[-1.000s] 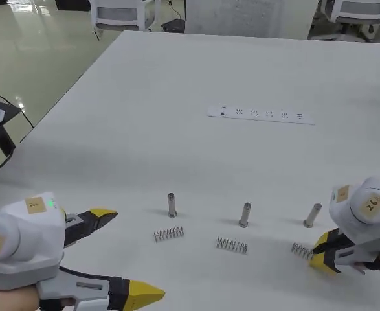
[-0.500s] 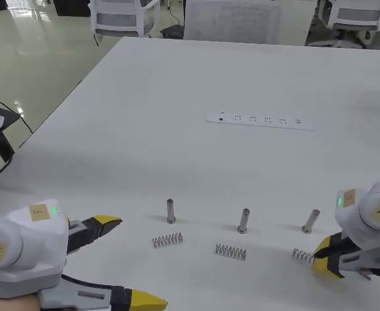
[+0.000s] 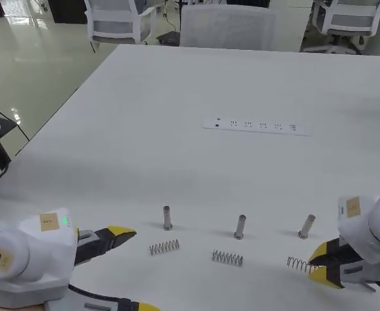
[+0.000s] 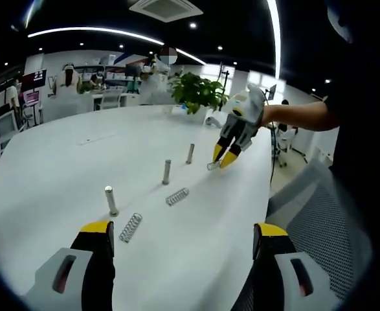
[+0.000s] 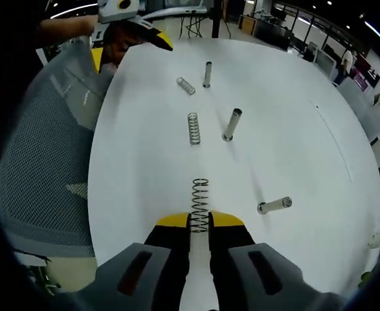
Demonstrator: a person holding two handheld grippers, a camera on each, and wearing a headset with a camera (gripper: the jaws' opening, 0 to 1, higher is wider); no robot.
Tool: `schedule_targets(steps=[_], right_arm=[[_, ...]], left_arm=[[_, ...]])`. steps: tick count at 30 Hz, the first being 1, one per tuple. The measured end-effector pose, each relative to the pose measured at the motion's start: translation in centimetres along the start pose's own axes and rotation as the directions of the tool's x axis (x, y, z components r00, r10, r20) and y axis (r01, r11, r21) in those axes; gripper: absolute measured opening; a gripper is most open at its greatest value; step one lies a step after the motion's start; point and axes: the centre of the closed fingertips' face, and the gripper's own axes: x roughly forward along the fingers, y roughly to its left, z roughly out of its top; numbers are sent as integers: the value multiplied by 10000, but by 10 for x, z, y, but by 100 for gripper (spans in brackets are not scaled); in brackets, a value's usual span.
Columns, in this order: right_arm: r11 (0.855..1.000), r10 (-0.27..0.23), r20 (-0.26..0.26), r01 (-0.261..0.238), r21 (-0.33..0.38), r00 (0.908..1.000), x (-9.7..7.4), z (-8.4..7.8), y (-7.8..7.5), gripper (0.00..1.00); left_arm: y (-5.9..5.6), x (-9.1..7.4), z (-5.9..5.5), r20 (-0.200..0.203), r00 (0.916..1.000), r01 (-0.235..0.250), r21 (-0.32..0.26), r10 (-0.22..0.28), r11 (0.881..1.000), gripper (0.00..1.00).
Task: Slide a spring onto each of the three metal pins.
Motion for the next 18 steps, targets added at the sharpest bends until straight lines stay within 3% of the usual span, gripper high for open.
schedule_targets(steps=[9, 18], right_arm=[[9990, 117, 395, -100, -439, 9992, -3, 20, 12, 8], [9946, 363, 694, -293, -995, 9969, -2, 38, 27, 8]], left_arm=[[-19, 25, 13, 82, 9960, 889, 231, -891, 9958, 77], [-40, 54, 22, 81, 9825, 1853, 633, -1862, 9806, 68]])
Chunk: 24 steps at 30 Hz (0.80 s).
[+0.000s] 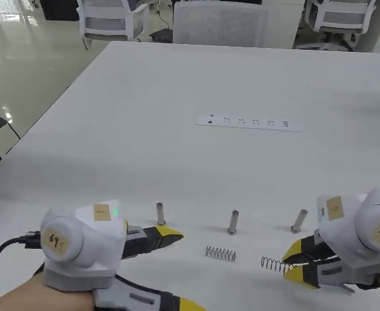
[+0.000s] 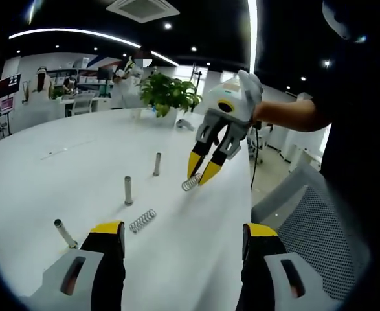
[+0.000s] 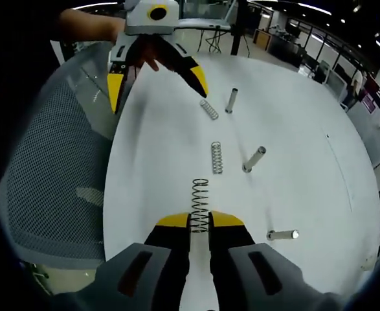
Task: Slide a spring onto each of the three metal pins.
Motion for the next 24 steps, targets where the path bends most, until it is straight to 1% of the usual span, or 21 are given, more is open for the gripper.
schedule_targets(steps=[1, 4, 7, 11, 13, 17, 24], right_arm=[[9999, -2, 74, 3, -137, 10000, 0, 3, 1, 8], [9997, 36, 141, -33, -241, 9999, 0, 9, 4, 8], [9994, 95, 285, -85, -337, 9996, -1, 17, 7, 8], [9986, 208, 372, -190, -493, 9991, 0, 24, 12, 8], [9975, 199, 405, -171, -681, 9990, 0, 27, 14, 8], [9963, 245, 474, -205, -830, 9986, -1, 31, 16, 8], [9931, 327, 529, -265, -1141, 9981, -2, 36, 18, 8]], left_arm=[[0, 4, 1, -40, 10000, 35, 66, -35, 10000, 66], [0, 13, 3, -59, 9999, 101, 268, -100, 9996, 62], [-2, 20, 8, 23, 9997, 232, 360, -233, 9991, 59], [-6, 30, 8, -15, 9993, 362, 584, -362, 9976, 54], [-7, 34, 8, 16, 9992, 390, 634, -392, 9972, 51], [-8, 40, 8, 70, 9989, 462, 640, -468, 9969, 45], [-13, 49, 13, 284, 9974, 641, 723, -663, 9953, 36]])
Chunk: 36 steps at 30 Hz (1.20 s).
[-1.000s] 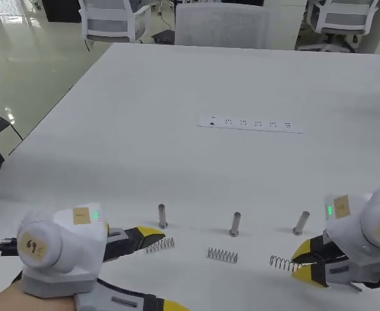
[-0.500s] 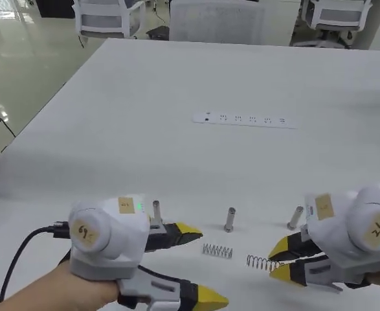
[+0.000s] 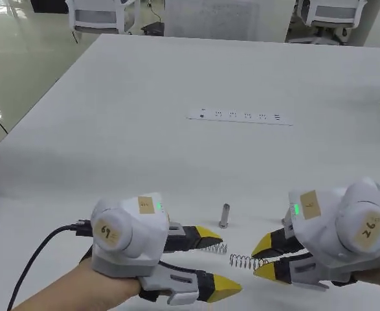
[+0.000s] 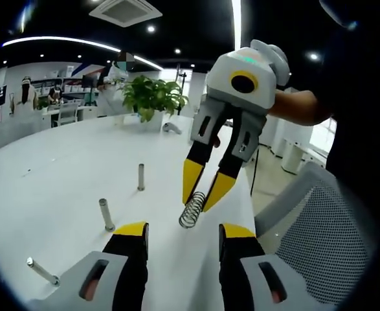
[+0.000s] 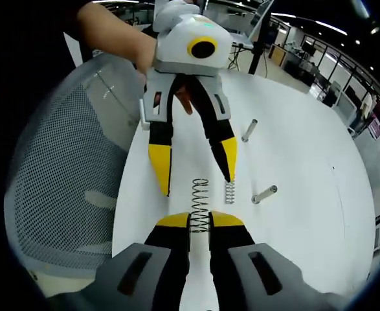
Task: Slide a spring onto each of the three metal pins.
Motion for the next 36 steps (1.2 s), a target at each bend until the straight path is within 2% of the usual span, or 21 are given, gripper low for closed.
schedule_targets(steps=[6, 8, 12, 16, 28, 36], right_arm=[[10000, 60, 52, -60, -65, 10000, 1, 4, 0, 8], [9999, 60, 54, -60, -112, 10000, 2, 4, 0, 8], [9998, 100, 87, -98, -169, 9999, 3, 6, 2, 8], [9997, 37, 97, -35, -227, 9999, 2, 6, 0, 8], [9998, -43, 241, 47, -188, 9997, 0, 7, -2, 8], [10000, 26, 350, -25, -34, 9994, 0, 7, 0, 8]], left_arm=[[0, 3, 2, 18, 10000, 45, 259, -45, 9997, 24], [0, 2, 4, 39, 10000, 82, 291, -84, 9995, 17], [0, 3, 5, 113, 9999, 103, 412, -107, 9991, 13], [-3, 3, 4, 38, 9996, 267, 581, -269, 9980, 4], [-3, 3, 8, 113, 9996, 247, 933, -259, 9953, 2], [-6, 1, 8, 92, 9991, 413, 903, -423, 9951, 2]])
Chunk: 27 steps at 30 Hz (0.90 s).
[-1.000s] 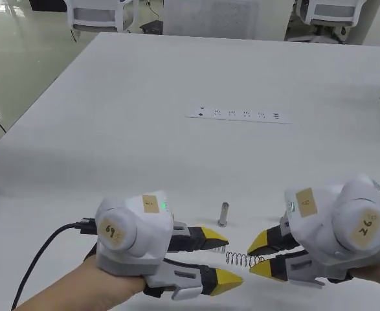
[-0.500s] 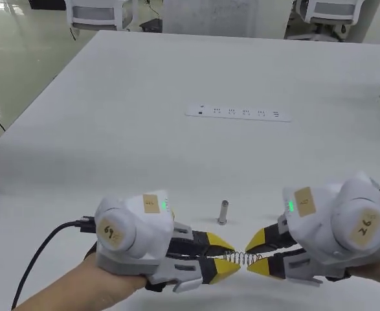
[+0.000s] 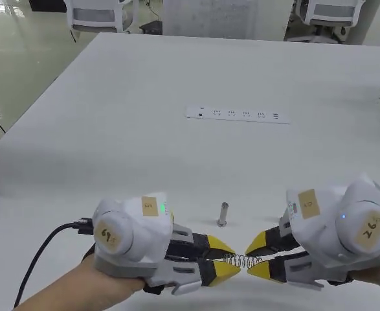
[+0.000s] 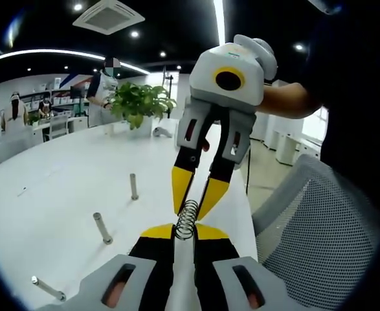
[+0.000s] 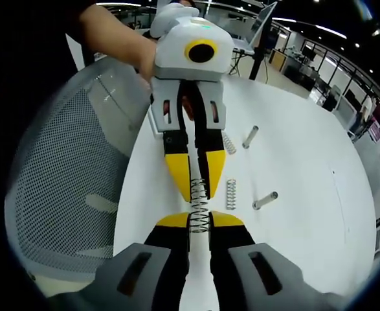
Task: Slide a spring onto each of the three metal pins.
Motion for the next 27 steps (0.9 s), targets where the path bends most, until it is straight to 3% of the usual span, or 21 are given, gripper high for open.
schedule_targets(steps=[18, 21, 27], right_arm=[[9988, -58, 179, 49, 494, 9998, -6, -7, -1, 12], [9977, -31, 431, 1, 680, 9991, -8, -6, 1, 10], [9981, -75, 267, 59, 619, 9996, -6, -11, 3, 9]], left_arm=[[-3, -1, 4, 116, 9998, 191, -95, -190, 9998, 2], [-4, -1, 5, 131, 9997, 213, -104, -212, 9997, 2], [-5, -1, 4, 108, 9997, 232, -107, -231, 9997, 2]])
